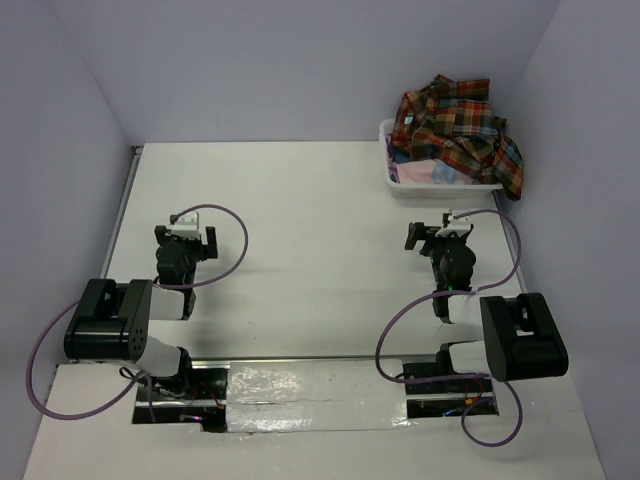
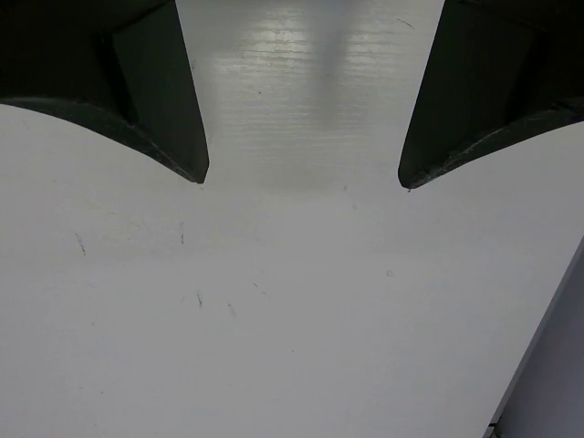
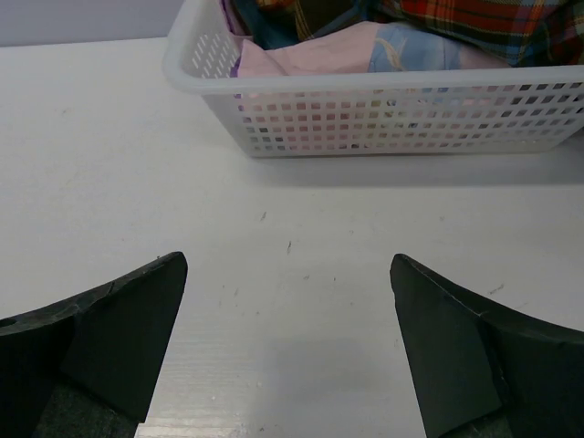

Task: Fold and stack the long sleeve shirts
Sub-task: Grab the shirt from the pile

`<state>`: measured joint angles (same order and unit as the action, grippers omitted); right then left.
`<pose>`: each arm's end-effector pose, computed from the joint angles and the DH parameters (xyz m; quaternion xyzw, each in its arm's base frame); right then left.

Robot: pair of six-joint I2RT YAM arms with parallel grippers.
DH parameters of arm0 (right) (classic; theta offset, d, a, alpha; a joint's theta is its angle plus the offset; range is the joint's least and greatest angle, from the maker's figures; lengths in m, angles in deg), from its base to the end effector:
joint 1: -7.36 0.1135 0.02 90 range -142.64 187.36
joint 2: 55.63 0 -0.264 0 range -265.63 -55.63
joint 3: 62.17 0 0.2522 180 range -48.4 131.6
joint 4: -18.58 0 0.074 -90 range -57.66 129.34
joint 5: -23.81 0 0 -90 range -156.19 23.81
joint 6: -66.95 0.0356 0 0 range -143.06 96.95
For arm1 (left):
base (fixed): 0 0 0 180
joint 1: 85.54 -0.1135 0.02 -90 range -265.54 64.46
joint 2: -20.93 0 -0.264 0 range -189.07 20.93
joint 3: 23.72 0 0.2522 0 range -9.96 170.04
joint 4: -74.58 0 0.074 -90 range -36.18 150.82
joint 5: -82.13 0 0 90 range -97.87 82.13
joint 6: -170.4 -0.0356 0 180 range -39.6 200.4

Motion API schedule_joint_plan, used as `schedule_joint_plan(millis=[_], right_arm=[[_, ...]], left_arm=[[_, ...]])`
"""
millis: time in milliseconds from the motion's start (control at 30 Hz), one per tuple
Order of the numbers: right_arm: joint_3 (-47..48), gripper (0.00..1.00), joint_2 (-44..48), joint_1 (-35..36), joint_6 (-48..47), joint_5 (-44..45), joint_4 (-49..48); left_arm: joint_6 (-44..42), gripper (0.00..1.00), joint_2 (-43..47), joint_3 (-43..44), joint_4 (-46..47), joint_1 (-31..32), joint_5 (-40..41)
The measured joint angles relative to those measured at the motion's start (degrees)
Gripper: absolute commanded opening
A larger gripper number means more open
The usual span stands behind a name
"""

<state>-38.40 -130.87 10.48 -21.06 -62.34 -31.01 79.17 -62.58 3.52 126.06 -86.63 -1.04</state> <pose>0.2191 0.0095 0.1679 0.0163 0.7184 0.0069 0.6954 0.2390 0.0088 0.1569 -0.0394 0.7348 0.0575 0.6747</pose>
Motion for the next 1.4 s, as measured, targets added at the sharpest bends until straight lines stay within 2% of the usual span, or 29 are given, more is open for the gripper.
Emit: schedule_joint_plan(millis=[167,300,367,400,433,467,500,533,567,600,667,700,767,833,1033,1233,1400], right_arm=[[0.3,1.00,0.3,0.0,0.0,-0.1,0.9],[8.7,1.00,5.8,0.0,0.1,-0.2,16.7],[16.8,0.82,8.8,-0.2,0.3,-1.7,25.6],[20.6,0.68,9.9,-0.2,0.4,-2.8,28.8],[24.9,0.34,10.9,-0.3,0.4,-3.8,32.2],[29.6,0.16,11.4,-0.4,0.5,-4.7,35.5],[34.0,0.16,11.5,-0.4,1.1,-5.1,37.9],[39.7,0.21,10.6,-0.5,1.8,-5.2,42.8],[44.8,0.34,9.3,-0.5,2.5,-5.2,45.6],[50.3,0.53,7.5,-0.5,2.8,-4.7,48.4],[61.6,0.67,1.8,-0.5,4.2,-3.1,55.1],[65.5,0.79,-0.6,-0.6,4.6,-2.1,57.3],[72.0,0.82,-6.3,-0.7,6.0,0.8,62.8],[77.2,0.86,-12.5,-1.0,7.7,3.5,67.7],[91.7,0.94,-32.3,-2.3,11.9,10.7,83.5],[115.7,1.00,-52.2,-2.4,14.4,18.4,97.1],[119.1,0.97,-56.8,-2.6,15.0,23.6,99.0]], left_arm=[[0.0,0.99,-0.1,0.0,0.4,0.0,0.0],[0.0,0.99,-0.9,0.0,1.7,0.0,0.1],[0.0,0.99,-1.1,0.0,2.1,0.0,0.3],[0.0,0.99,-1.1,0.0,2.4,0.0,0.3],[0.0,0.99,-1.0,0.2,2.0,0.0,0.3],[0.0,0.99,-0.8,0.7,1.1,0.0,0.4],[0.0,0.99,-0.6,2.9,-2.9,0.2,0.6],[-0.3,0.99,-0.7,9.1,-14.8,0.2,0.7],[-1.2,0.99,-2.4,17.1,-24.6,0.2,0.3],[-2.1,0.96,-5.3,27.0,-33.8,0.2,-0.1],[-4.4,0.92,-10.8,47.0,-50.0,0.2,-1.1],[-5.3,0.90,-12.8,55.2,-55.5,0.2,-1.7],[-7.5,0.90,-13.8,66.2,-64.7,0.2,-3.1],[-8.7,0.90,-13.0,72.5,-72.3,0.3,-4.4],[-10.7,0.91,-12.4,75.0,-87.7,0.5,-6.0],[-10.8,0.92,-12.7,72.3,-96.4,0.5,-6.2],[-10.8,0.92,-12.7,71.5,-97.6,0.5,-6.2]])
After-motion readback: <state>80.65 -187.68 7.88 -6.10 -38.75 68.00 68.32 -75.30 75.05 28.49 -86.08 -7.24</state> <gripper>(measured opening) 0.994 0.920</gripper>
